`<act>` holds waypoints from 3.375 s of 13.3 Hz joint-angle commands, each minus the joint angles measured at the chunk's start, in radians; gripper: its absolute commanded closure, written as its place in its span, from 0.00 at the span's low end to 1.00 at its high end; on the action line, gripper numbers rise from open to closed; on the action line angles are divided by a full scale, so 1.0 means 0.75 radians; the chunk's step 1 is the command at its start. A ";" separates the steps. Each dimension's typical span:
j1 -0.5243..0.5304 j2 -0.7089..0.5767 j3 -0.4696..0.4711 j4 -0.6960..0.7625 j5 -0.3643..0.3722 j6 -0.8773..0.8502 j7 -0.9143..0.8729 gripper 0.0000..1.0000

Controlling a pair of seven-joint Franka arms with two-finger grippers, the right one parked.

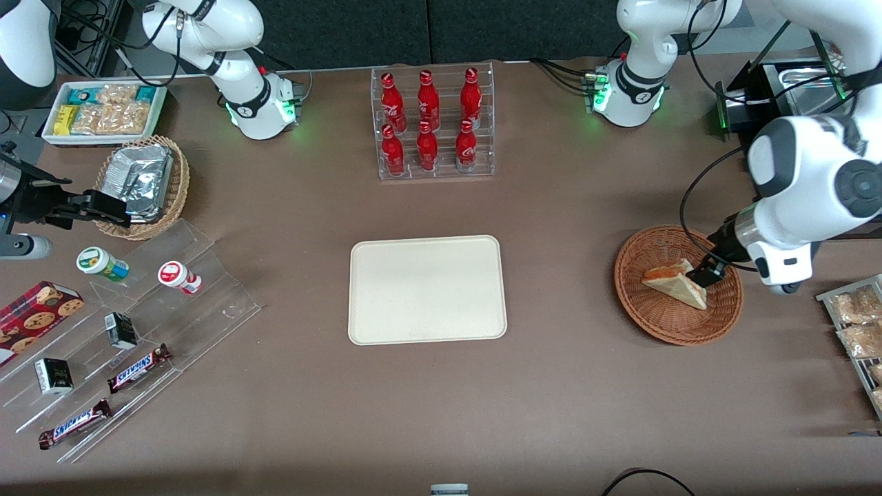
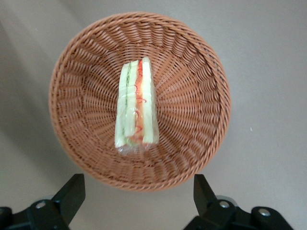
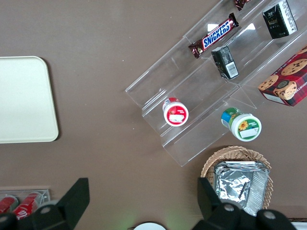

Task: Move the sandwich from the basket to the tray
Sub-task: 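Move the left gripper over the wicker basket toward the sandwich, then lower the left gripper and close it on the wrapped sandwich, then lift the sandwich and carry it over the cream tray, then lower the sandwich onto the tray and open the left gripper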

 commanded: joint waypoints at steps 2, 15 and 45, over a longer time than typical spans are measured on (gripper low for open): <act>0.016 0.114 -0.001 -0.024 -0.011 0.127 -0.097 0.00; 0.000 0.343 0.059 -0.096 -0.005 0.471 -0.148 0.78; -0.943 0.926 -0.062 0.997 0.143 0.035 0.239 1.00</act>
